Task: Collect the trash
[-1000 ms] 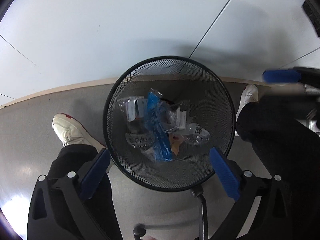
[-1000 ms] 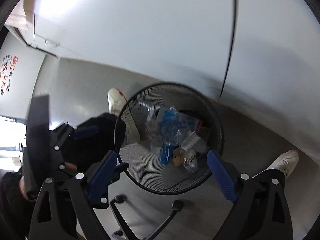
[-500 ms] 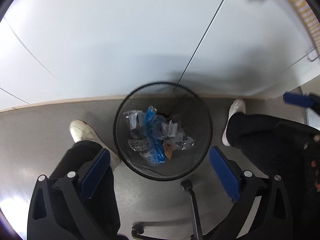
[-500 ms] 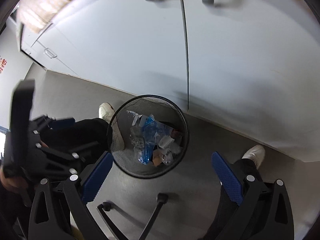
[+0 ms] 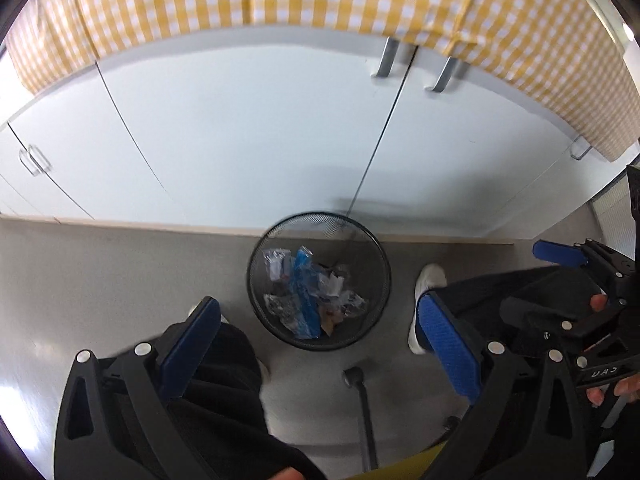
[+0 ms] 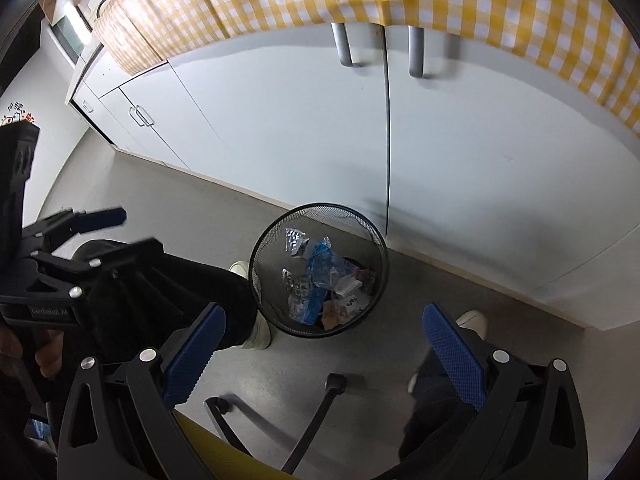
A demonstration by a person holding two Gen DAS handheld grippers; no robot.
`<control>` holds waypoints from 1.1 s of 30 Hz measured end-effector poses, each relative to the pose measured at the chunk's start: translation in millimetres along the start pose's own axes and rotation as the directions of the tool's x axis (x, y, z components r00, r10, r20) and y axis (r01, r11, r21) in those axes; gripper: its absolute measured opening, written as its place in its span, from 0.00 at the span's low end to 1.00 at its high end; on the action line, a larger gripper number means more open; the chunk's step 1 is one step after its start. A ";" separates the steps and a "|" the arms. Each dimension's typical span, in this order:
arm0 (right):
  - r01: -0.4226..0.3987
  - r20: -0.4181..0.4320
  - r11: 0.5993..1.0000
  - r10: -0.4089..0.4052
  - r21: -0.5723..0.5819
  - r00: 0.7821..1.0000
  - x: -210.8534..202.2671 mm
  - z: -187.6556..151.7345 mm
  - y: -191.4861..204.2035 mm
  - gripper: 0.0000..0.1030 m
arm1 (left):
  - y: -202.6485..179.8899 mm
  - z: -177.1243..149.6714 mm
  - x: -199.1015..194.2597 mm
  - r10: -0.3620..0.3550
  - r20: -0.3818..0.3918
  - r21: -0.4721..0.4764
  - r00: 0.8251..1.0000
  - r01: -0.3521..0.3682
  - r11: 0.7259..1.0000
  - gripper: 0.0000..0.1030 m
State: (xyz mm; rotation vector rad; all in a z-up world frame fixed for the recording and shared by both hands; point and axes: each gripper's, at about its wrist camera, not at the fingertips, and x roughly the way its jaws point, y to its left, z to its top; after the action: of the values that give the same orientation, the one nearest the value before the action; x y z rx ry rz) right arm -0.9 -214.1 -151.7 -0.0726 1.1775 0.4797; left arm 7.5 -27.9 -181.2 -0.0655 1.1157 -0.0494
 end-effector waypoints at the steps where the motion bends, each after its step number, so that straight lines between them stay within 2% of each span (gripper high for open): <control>1: -0.003 0.003 1.000 0.003 0.010 1.000 -1.5 -3.1 -2.0 0.97 | -3.4 0.0 -1.8 0.005 0.009 0.009 1.000 -0.005 1.000 0.96; 5: -0.005 -0.003 1.000 0.005 0.006 1.000 4.5 -10.0 -6.4 0.97 | -11.6 1.9 -1.9 -0.003 0.007 0.018 1.000 0.003 1.000 0.96; 9: -0.032 -0.019 0.999 0.032 0.022 0.999 13.4 -10.8 -12.4 0.97 | -9.2 -5.0 17.2 -0.029 -0.034 0.011 0.999 0.029 1.000 0.96; 14: -0.067 -0.049 0.998 0.067 0.004 0.997 28.0 -0.7 -12.0 0.97 | 1.3 -3.5 37.6 -0.022 -0.074 0.009 0.997 0.023 1.000 0.96; 16: -0.044 -0.047 0.999 0.044 -0.013 0.998 33.3 9.7 -10.8 0.97 | 2.1 7.7 41.9 -0.002 -0.070 0.031 0.998 0.004 1.000 0.96; 18: -0.025 -0.041 1.000 0.024 -0.015 0.999 36.4 23.3 -11.2 0.97 | 0.6 22.4 40.4 0.017 -0.034 0.056 0.999 -0.015 0.998 0.96; 23: -0.019 -0.015 1.000 0.018 -0.001 1.000 38.6 48.9 -19.1 0.97 | 5.6 47.2 40.7 0.011 -0.008 0.062 1.000 -0.010 0.998 0.96; 33: -0.018 -0.046 1.000 0.017 -0.020 0.999 60.2 57.8 -20.5 0.97 | 9.2 52.5 58.8 -0.004 -0.049 0.082 0.999 0.008 0.997 0.96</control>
State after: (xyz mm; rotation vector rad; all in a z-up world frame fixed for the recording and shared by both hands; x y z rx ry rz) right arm 75.2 -195.6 -187.0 -0.0913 1.2195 0.5080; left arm 80.5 -21.5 -211.6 0.0065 1.1612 -0.1024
